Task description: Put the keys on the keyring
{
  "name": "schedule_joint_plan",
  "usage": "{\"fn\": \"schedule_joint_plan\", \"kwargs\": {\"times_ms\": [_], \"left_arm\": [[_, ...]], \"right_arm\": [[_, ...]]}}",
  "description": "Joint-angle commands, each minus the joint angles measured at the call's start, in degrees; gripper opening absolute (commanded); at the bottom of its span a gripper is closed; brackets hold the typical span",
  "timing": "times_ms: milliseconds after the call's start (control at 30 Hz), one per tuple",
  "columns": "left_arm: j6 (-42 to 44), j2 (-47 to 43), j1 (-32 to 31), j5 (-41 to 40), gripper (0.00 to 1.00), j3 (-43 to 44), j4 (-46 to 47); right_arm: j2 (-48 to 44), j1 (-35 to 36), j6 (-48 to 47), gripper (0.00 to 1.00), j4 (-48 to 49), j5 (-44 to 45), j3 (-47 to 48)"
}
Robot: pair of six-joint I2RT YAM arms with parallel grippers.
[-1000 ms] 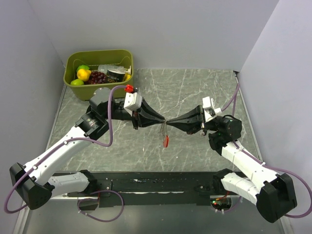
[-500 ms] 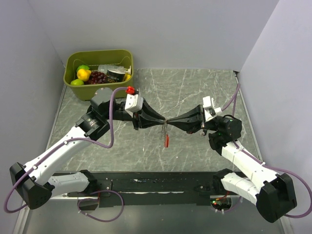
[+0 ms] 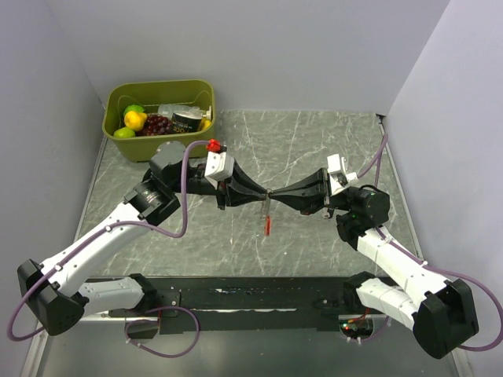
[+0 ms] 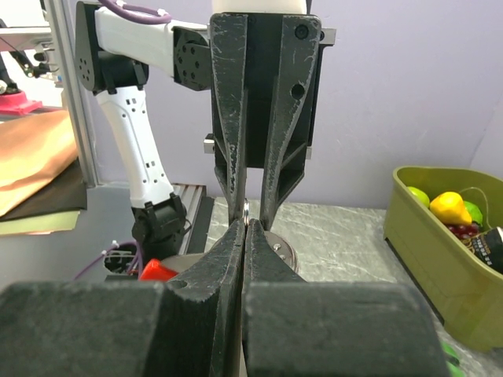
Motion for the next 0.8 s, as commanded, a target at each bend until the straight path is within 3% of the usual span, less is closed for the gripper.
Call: {"fn": "schedule_joint_plan", "kwargs": {"times_ms": [0, 100, 333, 567, 633, 767], "left_arm": [[0.8, 1.0, -0.6, -1.9, 0.23, 1.4, 1.7], [1.2, 1.8, -1.0, -2.9, 0.21, 1.8, 1.4], [1.5, 3.2, -1.4, -3.5, 0.03, 2.5, 0.6], [1.1, 2.0, -1.4, -4.6, 0.01, 1.0, 3.4], [1.6, 1.6, -1.4, -5.7, 0.01, 0.6, 3.7], [3.5, -0.1, -1.4, -9.2, 0.01, -1.0, 3.7]], "right_arm": [[-0.5, -0.2, -0.6, 0.0, 2.6, 0.4, 0.8], [-0.5, -0.2, -0.5, 0.0, 2.5, 0.2, 0.7], [-0.5, -0.2, -1.3, 0.0, 0.3, -0.4, 0.3], [-1.5, -0.3, -3.4, 0.0, -3.7, -0.3, -0.2], [-2.1, -0.2, -4.3, 0.12, -5.2, 0.1, -0.2], [-3.9, -0.3, -6.2, 0.54, -6.3, 1.5, -1.4]]}}
